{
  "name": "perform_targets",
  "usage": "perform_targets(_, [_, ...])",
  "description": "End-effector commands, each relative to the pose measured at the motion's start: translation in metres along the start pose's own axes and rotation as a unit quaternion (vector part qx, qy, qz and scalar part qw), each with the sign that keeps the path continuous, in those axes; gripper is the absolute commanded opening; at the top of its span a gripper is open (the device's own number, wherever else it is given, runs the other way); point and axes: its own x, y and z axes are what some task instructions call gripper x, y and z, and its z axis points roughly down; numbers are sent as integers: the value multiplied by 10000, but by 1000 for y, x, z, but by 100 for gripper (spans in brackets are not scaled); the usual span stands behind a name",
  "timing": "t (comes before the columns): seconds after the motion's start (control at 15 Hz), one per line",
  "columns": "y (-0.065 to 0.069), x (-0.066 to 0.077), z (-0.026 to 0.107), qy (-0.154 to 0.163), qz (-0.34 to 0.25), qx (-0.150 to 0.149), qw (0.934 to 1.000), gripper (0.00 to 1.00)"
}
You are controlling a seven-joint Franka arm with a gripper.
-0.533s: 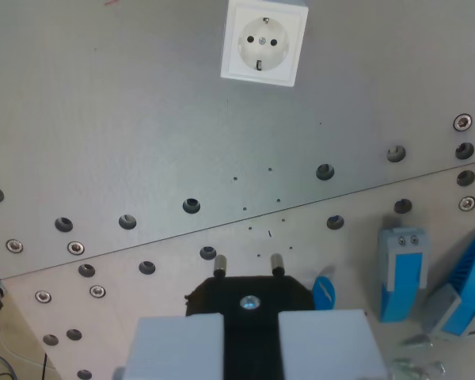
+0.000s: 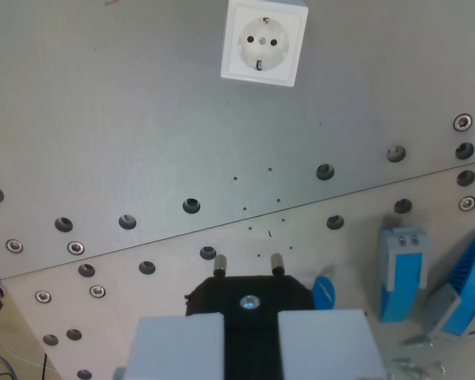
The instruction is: Move above the white socket
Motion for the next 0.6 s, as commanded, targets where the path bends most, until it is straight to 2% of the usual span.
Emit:
perform_targets(0.07, [0, 0, 2, 5, 26, 0, 10000, 0])
perform_targets(0.6, [2, 1, 16, 156, 161, 26, 9997, 0])
